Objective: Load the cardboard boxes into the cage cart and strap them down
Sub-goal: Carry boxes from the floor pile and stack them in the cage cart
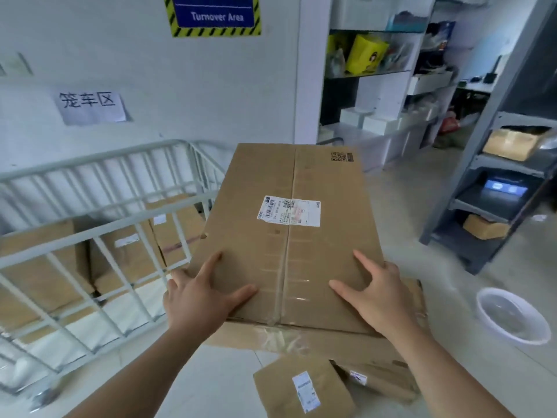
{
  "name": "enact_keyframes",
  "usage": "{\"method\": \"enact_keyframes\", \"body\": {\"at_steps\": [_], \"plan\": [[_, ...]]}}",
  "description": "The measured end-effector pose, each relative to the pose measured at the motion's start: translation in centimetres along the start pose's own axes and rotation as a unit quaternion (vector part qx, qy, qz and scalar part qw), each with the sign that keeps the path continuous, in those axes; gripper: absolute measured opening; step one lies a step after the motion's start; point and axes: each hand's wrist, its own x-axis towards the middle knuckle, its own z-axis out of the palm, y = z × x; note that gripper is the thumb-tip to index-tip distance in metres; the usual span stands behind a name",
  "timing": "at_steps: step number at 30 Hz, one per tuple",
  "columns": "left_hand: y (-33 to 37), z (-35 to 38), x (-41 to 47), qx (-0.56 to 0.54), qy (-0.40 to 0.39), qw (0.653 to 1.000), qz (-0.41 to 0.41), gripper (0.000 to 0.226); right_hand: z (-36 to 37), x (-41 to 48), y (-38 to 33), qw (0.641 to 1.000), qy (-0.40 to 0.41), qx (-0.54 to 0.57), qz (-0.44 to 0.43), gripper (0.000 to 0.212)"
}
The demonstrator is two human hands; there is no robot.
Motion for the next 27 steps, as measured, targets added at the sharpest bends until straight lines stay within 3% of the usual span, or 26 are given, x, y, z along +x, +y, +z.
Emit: {"method": "enact_keyframes", "body": {"at_steps": [11,27], "plan": [[-17.8,-12.2,8.7,0.029,0.094,0.984,-0.151,0.103,14.6,4.6,-21.9,0.982,-0.109,0.017,-0.154,0.086],[-29.3,-20.2,35.5,0.055,0.154,0.940,-0.300,0.106,32.8,27.2,-49.5,0.928,-0.202,0.008,-0.312,0.085]]}}
